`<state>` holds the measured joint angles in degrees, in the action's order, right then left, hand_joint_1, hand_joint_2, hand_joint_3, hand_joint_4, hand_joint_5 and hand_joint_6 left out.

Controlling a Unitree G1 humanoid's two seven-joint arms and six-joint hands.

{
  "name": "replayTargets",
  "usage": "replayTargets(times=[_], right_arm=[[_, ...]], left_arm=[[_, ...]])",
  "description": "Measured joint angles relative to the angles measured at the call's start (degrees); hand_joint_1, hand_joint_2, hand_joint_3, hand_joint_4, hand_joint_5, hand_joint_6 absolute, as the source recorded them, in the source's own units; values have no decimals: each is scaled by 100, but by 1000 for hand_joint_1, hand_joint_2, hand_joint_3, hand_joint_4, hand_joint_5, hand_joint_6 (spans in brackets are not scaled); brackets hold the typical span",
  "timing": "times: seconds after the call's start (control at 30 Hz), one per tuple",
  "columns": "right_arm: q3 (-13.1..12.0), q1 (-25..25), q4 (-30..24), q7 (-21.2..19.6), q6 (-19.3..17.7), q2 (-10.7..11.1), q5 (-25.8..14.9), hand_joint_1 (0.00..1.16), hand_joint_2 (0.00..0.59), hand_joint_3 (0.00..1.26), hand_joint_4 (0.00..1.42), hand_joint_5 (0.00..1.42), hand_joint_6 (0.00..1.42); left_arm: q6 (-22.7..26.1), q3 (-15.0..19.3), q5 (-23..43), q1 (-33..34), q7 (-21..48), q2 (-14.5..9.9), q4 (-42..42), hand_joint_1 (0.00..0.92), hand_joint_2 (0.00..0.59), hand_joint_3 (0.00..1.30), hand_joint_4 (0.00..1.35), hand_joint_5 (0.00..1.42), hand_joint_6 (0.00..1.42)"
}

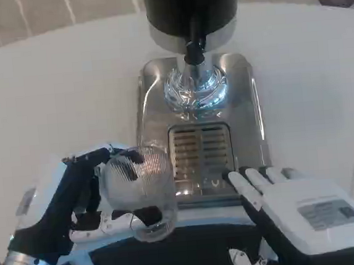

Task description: Grasp the cup under the faucet to collect the drink, then remove the cup.

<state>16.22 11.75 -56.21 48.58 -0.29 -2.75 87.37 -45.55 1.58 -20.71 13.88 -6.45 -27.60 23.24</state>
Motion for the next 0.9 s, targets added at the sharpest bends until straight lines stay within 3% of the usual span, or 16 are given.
replayTargets(times=[0.9], right_arm=[[37,-4,101,-83,-8,2,41,193,565,0,0,0,0]], left_arm=[[34,-1,0,146,0,87,245,699,0,923,1085,1321,1424]])
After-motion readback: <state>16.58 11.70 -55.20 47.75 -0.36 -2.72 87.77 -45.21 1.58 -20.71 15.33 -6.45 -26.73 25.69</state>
